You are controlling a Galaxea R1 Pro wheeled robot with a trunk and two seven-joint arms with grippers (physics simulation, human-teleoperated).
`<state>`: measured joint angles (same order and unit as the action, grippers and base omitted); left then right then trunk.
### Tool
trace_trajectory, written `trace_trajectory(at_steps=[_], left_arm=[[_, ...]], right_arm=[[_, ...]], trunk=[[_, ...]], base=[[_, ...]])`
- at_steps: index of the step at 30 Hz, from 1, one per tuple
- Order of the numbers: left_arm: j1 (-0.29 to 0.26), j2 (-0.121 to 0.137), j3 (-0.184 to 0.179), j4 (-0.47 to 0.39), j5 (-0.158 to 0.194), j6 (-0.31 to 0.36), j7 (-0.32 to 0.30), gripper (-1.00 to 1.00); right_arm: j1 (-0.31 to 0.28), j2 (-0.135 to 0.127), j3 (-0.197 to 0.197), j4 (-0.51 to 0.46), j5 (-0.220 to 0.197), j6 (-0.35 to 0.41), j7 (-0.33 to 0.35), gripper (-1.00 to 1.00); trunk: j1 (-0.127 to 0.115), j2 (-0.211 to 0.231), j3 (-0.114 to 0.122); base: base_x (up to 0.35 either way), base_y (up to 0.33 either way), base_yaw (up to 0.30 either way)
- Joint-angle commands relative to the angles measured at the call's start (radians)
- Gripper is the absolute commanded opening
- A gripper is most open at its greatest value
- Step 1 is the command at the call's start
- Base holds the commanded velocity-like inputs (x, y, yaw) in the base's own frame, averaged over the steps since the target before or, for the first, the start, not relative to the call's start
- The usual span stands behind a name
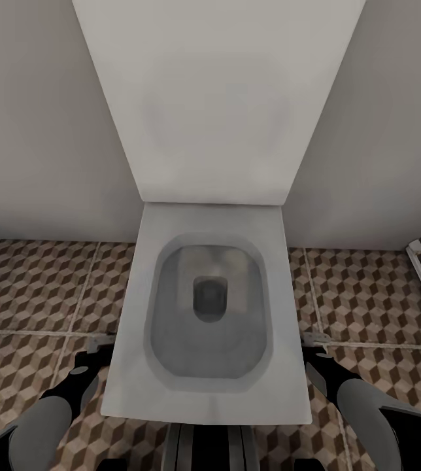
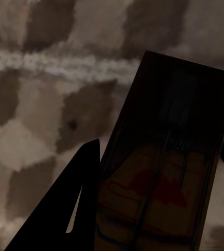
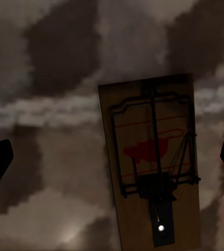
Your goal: Take the four mousetraps from the cabinet in the bathroom and place them on the bathroom floor. Make sure all four end up on the same floor surface, and ensure that at least two of them are either under or directly next to the same bathroom sink.
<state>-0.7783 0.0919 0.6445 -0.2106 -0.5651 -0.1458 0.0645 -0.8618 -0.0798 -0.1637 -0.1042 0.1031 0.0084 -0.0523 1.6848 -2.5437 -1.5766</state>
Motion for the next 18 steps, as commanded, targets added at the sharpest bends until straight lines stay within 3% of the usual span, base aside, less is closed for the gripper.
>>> trace_trajectory(at_steps=[1, 18], left_arm=[[-0.001, 0.0, 0.006, 0.004, -0.012, -0.005, 0.006, -1.0], [-0.001, 0.0, 0.007, 0.029, -0.007, -0.006, 0.006, -1.0]], right_arm=[[0.0, 0.0, -0.008, 0.0, 0.01, 0.001, -0.001, 1.0], [0.0, 0.0, -0.008, 0.0, 0.011, -0.002, -0.001, 1.0]], trunk=[[0.0, 0.0, 0.0], [0.0, 0.0, 0.0]], base=[[0.0, 0.0, 0.0], [0.0, 0.0, 0.0]])
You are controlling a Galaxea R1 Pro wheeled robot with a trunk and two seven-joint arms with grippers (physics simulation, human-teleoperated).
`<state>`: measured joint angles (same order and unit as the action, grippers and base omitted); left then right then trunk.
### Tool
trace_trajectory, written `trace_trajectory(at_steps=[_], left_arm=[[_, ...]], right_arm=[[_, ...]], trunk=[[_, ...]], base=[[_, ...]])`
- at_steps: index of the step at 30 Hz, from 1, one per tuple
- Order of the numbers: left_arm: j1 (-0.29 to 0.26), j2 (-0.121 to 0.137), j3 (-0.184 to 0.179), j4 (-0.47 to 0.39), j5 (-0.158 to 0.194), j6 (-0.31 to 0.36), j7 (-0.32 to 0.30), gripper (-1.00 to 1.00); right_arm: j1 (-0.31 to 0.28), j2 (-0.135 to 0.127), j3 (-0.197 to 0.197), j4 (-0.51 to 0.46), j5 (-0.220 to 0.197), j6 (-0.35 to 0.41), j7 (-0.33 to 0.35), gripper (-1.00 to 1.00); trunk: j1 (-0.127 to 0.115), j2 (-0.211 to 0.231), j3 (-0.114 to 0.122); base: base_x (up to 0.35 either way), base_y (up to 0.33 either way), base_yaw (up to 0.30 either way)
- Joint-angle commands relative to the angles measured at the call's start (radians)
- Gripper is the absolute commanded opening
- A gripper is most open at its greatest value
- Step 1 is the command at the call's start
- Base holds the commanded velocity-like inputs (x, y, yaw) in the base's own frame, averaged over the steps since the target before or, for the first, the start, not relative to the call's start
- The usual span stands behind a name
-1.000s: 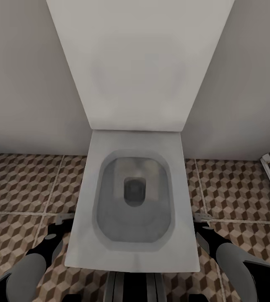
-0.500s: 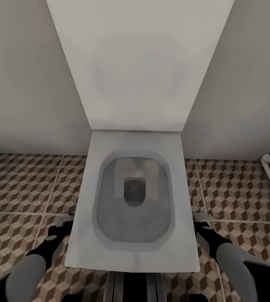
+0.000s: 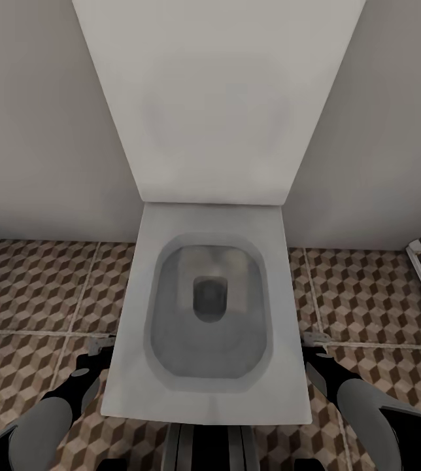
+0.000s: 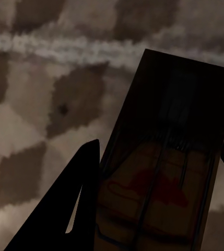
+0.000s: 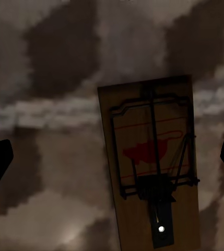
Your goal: Take the four mousetraps from the cabinet in the bathroom and place them on the bathroom floor. Make sure all four end up on the same floor surface, and ensure that at least two of them are either under or directly next to the same bathroom sink.
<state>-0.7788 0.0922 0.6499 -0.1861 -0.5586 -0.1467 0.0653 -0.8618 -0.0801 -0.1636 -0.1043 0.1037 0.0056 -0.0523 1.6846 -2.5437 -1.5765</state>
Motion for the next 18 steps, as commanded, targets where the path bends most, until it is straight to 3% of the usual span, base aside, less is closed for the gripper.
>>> trace_trajectory(at_steps=[1, 17, 18], left_arm=[[0.0, 0.0, 0.002, 0.005, -0.014, -0.005, 0.005, -1.0], [0.0, 0.0, 0.002, 0.005, -0.011, -0.004, 0.005, -1.0], [0.0, 0.0, 0.002, 0.005, -0.011, -0.004, 0.005, 1.0]], right_arm=[[0.0, 0.0, -0.008, 0.0, 0.01, 0.0, -0.001, 1.0], [0.0, 0.0, -0.008, 0.0, 0.01, -0.002, -0.001, 1.0], [0.0, 0.0, -0.008, 0.0, 0.01, -0.002, -0.001, 1.0]], trunk=[[0.0, 0.0, -0.001], [0.0, 0.0, -0.001], [0.0, 0.0, -0.001]], base=[[0.0, 0.0, 0.0], [0.0, 0.0, 0.0], [0.0, 0.0, 0.0]])
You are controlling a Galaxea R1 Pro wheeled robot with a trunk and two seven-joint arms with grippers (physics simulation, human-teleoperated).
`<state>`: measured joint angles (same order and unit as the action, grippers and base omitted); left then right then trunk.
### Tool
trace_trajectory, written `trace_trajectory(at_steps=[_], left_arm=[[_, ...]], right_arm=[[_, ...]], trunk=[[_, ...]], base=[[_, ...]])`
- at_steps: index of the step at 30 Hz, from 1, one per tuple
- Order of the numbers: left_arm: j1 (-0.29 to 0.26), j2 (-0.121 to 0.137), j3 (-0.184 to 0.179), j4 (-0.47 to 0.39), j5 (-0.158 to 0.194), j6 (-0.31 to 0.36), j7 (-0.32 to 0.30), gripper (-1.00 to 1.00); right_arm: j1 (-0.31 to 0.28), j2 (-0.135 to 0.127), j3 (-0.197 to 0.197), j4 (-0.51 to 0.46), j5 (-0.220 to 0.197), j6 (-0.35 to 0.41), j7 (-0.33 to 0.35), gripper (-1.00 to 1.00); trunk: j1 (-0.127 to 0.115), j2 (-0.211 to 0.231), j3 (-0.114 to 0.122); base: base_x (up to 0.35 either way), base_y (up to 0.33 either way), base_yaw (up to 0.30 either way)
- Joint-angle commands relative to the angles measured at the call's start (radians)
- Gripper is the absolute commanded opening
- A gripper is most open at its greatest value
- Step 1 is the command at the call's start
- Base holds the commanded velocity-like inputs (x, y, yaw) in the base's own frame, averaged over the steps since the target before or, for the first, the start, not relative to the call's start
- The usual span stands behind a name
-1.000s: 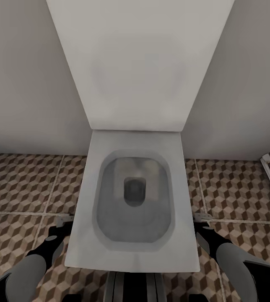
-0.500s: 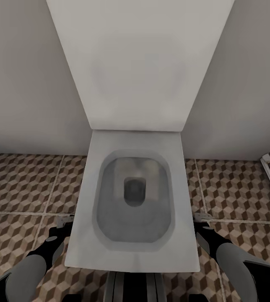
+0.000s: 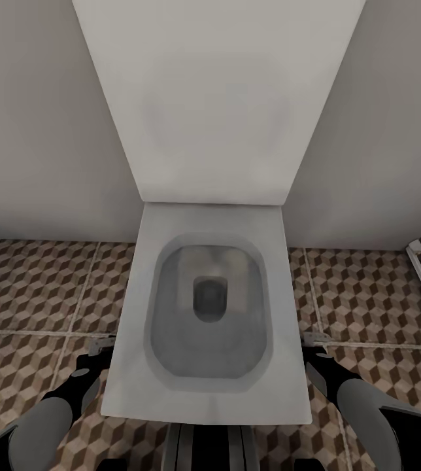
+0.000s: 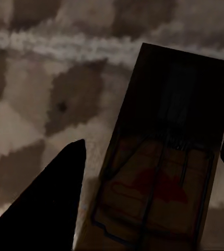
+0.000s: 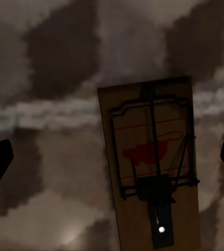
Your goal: Take the four mousetraps from the cabinet in the bathroom and place them on the bathroom floor. Make sure all four end up on the same floor surface, and ensure that at least two of them are either under or directly next to the same bathroom sink.
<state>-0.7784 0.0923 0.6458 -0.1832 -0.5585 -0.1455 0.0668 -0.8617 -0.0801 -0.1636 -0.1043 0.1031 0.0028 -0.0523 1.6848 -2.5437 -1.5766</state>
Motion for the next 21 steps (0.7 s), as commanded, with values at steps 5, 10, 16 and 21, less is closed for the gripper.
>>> trace_trajectory(at_steps=[5, 10, 16, 21], left_arm=[[-0.001, 0.001, 0.006, 0.002, -0.011, -0.005, 0.004, 1.0], [-0.001, 0.001, 0.006, 0.002, -0.011, -0.005, 0.004, 1.0], [-0.001, 0.001, 0.006, 0.002, -0.011, -0.005, 0.004, 1.0], [-0.001, 0.001, 0.006, 0.002, -0.011, -0.005, 0.004, 1.0]], right_arm=[[0.0, 0.0, -0.008, 0.0, 0.01, 0.0, -0.001, 1.0], [0.0, 0.0, -0.008, 0.0, 0.01, 0.0, -0.001, 1.0], [0.0, 0.0, -0.008, 0.0, 0.01, 0.0, -0.001, 1.0], [0.0, 0.0, -0.008, 0.0, 0.01, 0.0, -0.001, 1.0]], trunk=[[0.0, 0.0, 0.0], [0.0, 0.0, 0.0], [0.0, 0.0, 0.0], [0.0, 0.0, 0.0]], base=[[0.0, 0.0, 0.0], [0.0, 0.0, 0.0], [0.0, 0.0, 0.0], [0.0, 0.0, 0.0]])
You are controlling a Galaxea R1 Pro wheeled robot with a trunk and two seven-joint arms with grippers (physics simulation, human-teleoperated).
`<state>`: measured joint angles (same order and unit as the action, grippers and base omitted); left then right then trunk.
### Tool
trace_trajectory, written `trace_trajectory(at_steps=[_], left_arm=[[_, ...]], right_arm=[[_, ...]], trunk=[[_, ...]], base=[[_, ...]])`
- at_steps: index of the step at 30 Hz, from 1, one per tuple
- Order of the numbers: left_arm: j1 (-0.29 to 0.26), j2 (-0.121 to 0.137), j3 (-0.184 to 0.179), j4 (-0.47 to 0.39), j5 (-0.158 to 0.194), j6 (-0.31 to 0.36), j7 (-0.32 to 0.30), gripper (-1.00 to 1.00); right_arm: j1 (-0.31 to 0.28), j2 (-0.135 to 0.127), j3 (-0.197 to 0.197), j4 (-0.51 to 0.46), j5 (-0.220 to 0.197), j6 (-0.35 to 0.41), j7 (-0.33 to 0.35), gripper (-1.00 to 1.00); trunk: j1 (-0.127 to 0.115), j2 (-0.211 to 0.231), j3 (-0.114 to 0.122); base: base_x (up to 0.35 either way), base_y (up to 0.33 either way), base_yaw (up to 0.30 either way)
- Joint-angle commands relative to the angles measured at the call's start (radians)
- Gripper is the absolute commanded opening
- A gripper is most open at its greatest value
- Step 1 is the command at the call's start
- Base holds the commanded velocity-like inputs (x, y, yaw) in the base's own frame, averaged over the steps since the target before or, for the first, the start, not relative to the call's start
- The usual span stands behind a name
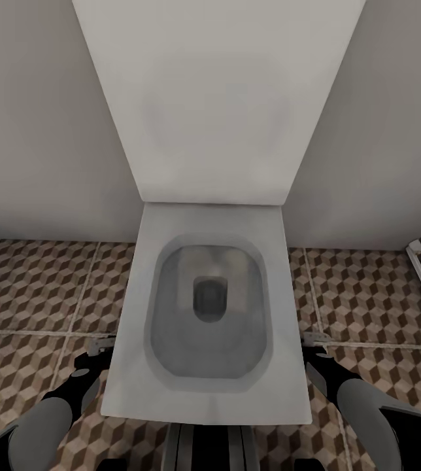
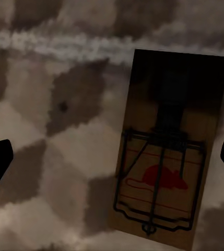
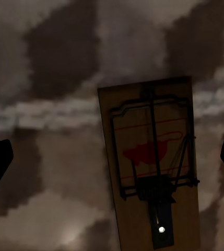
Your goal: Take the four mousetraps from the cabinet in the bathroom and place them on the bathroom floor. Make sure all four end up on the same floor surface, and ensure that at least two of them are either under or directly next to the same bathroom sink.
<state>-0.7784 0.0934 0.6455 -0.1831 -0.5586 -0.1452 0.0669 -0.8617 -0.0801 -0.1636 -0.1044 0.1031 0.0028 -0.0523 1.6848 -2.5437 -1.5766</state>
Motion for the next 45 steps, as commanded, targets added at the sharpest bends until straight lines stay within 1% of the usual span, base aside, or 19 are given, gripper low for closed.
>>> trace_trajectory(at_steps=[1, 19, 24, 31, 37, 45], left_arm=[[-0.001, 0.0, 0.006, 0.002, -0.011, -0.005, 0.004, 1.0], [-0.001, -0.001, 0.003, -0.018, -0.02, -0.022, 0.004, 1.0], [-0.001, -0.002, 0.002, -0.021, -0.021, -0.041, 0.004, 1.0], [-0.001, -0.005, 0.0, -0.023, -0.022, -0.106, 0.014, 1.0], [-0.001, -0.005, 0.004, -0.024, -0.02, -0.126, 0.017, 1.0], [-0.001, -0.004, 0.009, -0.024, -0.012, -0.132, 0.016, 1.0]], right_arm=[[0.0, 0.0, -0.008, 0.0, 0.01, 0.0, -0.001, 1.0], [0.0, 0.0, -0.008, 0.0, 0.013, -0.002, -0.001, 1.0], [0.0, 0.001, -0.008, 0.0, 0.013, -0.015, -0.001, 1.0], [0.0, 0.001, -0.008, 0.0, 0.012, -0.035, -0.001, 1.0], [0.0, 0.001, -0.008, 0.0, 0.012, -0.039, -0.001, 1.0], [0.0, 0.001, -0.008, 0.0, 0.012, -0.041, -0.001, 1.0]], trunk=[[0.0, 0.0, 0.0], [0.0, 0.0, 0.0], [0.0, 0.0, 0.0], [0.0, 0.0, 0.0], [0.0, 0.0, 0.0], [0.0, 0.0, 0.0]], base=[[0.0, 0.0, 0.0], [0.0, 0.0, 0.0], [0.0, 0.0, 0.0], [0.0, 0.0, 0.0], [-0.034, 0.0, 0.0], [-0.228, 0.0, 0.0]])
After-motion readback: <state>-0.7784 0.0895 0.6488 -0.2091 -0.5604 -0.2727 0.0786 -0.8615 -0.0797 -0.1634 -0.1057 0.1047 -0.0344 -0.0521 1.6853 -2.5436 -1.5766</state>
